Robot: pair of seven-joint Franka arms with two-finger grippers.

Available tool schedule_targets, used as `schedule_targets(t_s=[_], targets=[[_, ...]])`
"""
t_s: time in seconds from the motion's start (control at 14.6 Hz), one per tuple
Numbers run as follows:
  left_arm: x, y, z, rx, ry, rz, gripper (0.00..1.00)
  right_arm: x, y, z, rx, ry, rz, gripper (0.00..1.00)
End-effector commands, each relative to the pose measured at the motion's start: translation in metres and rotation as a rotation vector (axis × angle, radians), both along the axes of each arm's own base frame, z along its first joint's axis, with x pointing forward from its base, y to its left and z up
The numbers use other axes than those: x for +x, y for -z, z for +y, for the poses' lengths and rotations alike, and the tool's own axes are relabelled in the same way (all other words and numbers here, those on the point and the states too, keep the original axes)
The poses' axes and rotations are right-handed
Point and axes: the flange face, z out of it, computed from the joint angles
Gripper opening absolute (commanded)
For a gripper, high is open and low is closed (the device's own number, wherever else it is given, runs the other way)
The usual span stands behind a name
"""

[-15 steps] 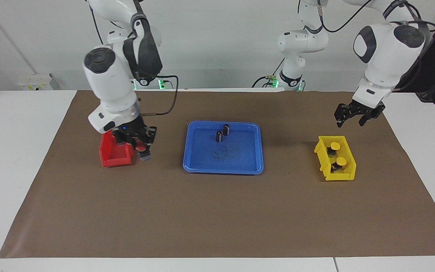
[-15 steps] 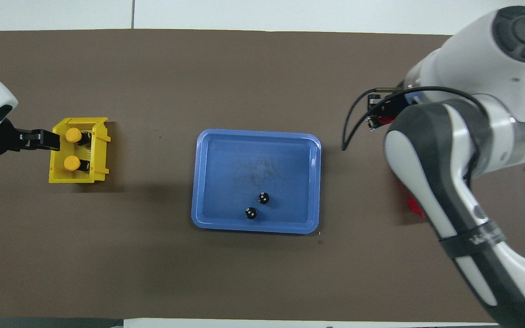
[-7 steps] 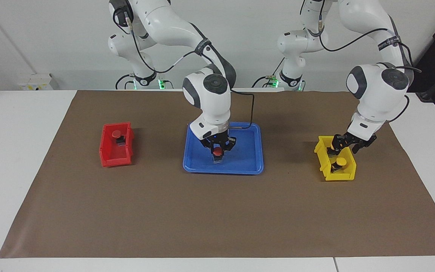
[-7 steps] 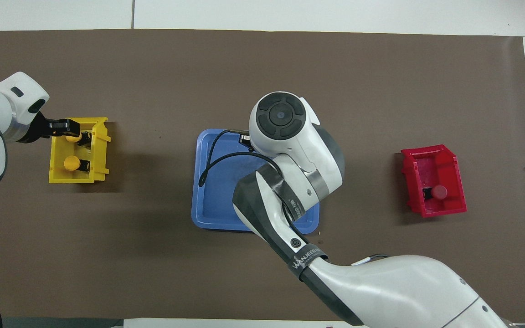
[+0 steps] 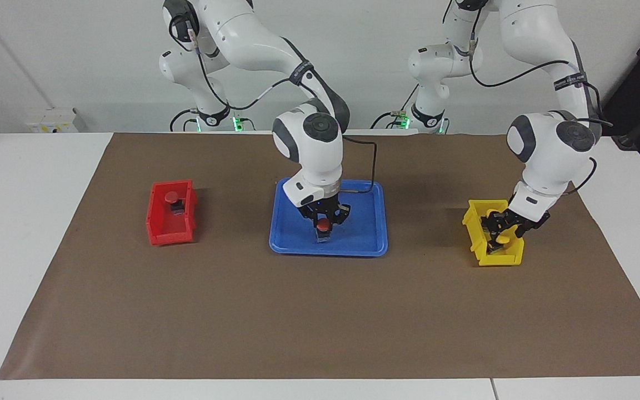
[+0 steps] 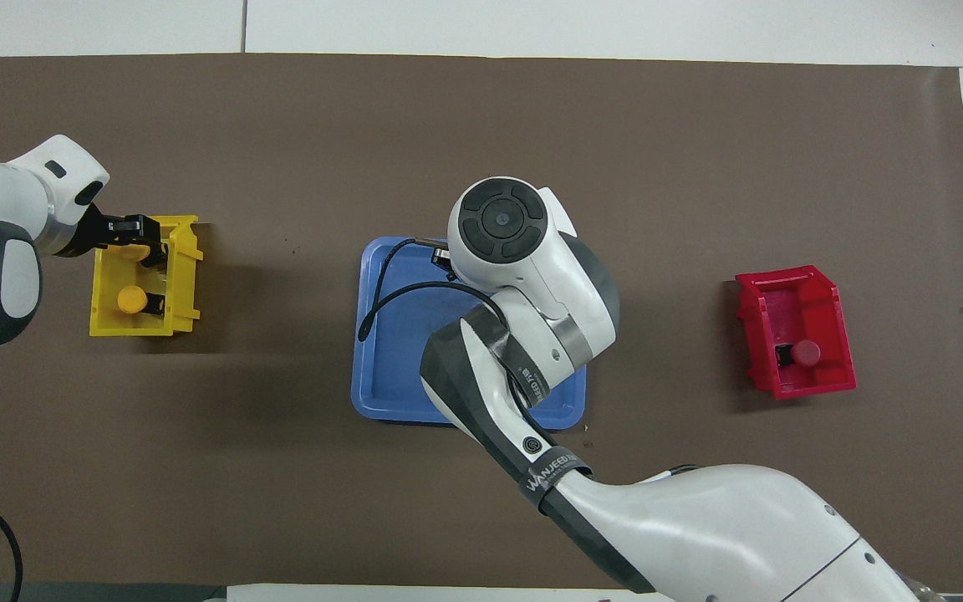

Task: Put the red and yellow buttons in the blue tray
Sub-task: 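Release the red button in the tray while the left gripper lifts the yellow button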

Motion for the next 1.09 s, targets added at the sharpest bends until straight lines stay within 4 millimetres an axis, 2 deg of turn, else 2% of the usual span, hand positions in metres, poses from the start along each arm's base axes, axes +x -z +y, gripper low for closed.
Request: schedule_targets(t_s=[0.0,0.14,0.2,0.27,0.34,0.41,0.55,0.68,0.75,0.82,0.89,0.96,1.02], targets=[[-0.001,0.004,0.004,-0.01,-0.005,-0.01,0.72,-0.005,0.0,0.0,0.012,0.02,-0.003,0.28],[-0.003,0.012,0.004,-0.011,-0.005,-0.002,0.7,-0.006,0.0,0.001,0.012,0.019,0.001,0.68],[-0.004,0.014,0.004,-0.011,-0.005,-0.004,0.69,-0.002,-0.007,-0.001,0.014,0.024,-0.007,0.84],[-0.004,0.014,0.004,-0.011,-0.005,-0.002,0.61,0.004,-0.012,-0.007,0.01,0.027,-0.019,0.85],[-0.004,0.015,0.004,-0.011,-0.005,-0.001,0.58,0.011,-0.025,-0.015,0.012,0.025,-0.034,0.86],[-0.004,0.015,0.004,-0.011,-0.005,0.001,0.52,0.02,-0.043,-0.039,0.005,0.008,-0.049,0.86],[-0.005,0.017,0.01,-0.011,-0.015,0.004,0.39,0.033,-0.078,-0.116,-0.019,-0.068,-0.04,0.86],[-0.005,0.017,0.012,-0.011,-0.019,0.01,0.14,0.02,-0.104,-0.189,-0.042,-0.16,-0.005,0.86],[-0.003,0.012,0.012,-0.011,-0.022,0.013,0.07,0.007,-0.108,-0.223,-0.044,-0.183,0.009,0.86],[0.002,0.001,0.011,-0.01,-0.027,0.031,0.06,-0.007,-0.108,-0.251,-0.044,-0.209,0.021,0.86],[0.008,-0.023,0.008,-0.008,-0.028,0.064,0.05,-0.02,-0.105,-0.277,-0.044,-0.233,0.033,0.86],[0.011,-0.052,0.005,-0.006,-0.029,0.113,0.05,-0.03,-0.103,-0.298,-0.046,-0.261,0.045,0.86],[0.016,-0.092,0.002,-0.032,-0.047,0.144,0.05,-0.037,-0.098,-0.326,-0.043,-0.272,0.059,0.86]])
